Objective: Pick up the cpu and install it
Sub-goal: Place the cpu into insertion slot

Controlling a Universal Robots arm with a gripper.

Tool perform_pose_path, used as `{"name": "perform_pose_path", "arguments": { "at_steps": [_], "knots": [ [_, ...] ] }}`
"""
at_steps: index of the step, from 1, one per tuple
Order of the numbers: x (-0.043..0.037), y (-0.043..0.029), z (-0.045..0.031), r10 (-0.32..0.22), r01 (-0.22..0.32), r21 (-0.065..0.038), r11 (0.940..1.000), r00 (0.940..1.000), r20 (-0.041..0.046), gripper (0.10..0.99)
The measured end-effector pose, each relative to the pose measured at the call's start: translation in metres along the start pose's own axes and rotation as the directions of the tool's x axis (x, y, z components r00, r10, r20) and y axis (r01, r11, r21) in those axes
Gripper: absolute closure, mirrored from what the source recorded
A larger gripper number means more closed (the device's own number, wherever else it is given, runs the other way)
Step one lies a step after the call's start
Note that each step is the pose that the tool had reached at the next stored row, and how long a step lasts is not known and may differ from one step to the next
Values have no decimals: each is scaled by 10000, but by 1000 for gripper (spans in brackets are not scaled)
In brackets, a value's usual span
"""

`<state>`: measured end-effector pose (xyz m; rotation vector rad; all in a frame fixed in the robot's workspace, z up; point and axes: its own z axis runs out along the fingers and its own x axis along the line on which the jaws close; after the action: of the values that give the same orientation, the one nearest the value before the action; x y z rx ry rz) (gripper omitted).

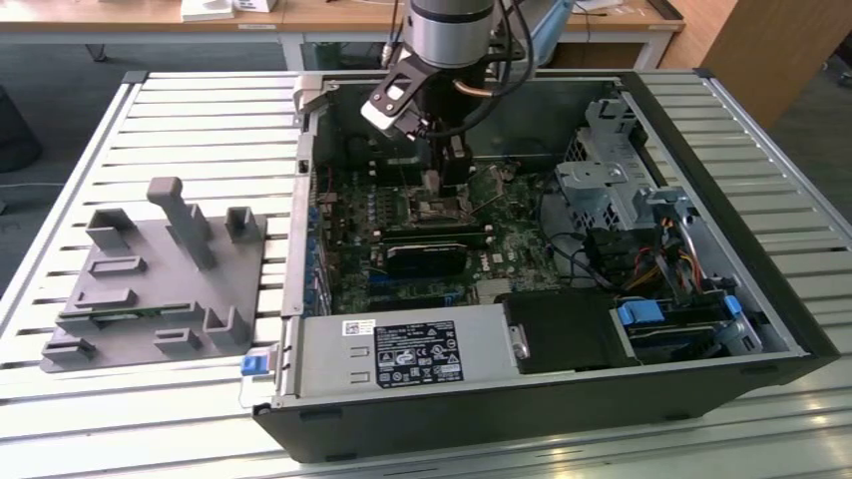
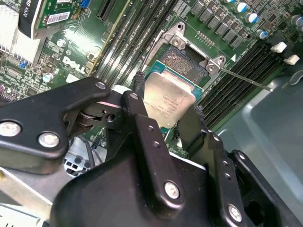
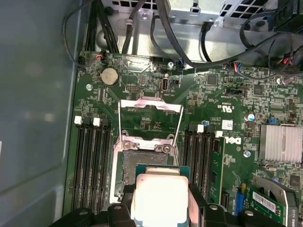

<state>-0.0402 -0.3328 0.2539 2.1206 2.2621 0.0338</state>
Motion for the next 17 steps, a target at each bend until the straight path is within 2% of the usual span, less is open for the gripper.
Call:
{"name": "perform_pose_path", "arguments": {
  "at_steps": [17],
  "knots": [
    [1, -4, 86, 0, 0, 0, 10000, 10000, 0, 557]
  ]
}}
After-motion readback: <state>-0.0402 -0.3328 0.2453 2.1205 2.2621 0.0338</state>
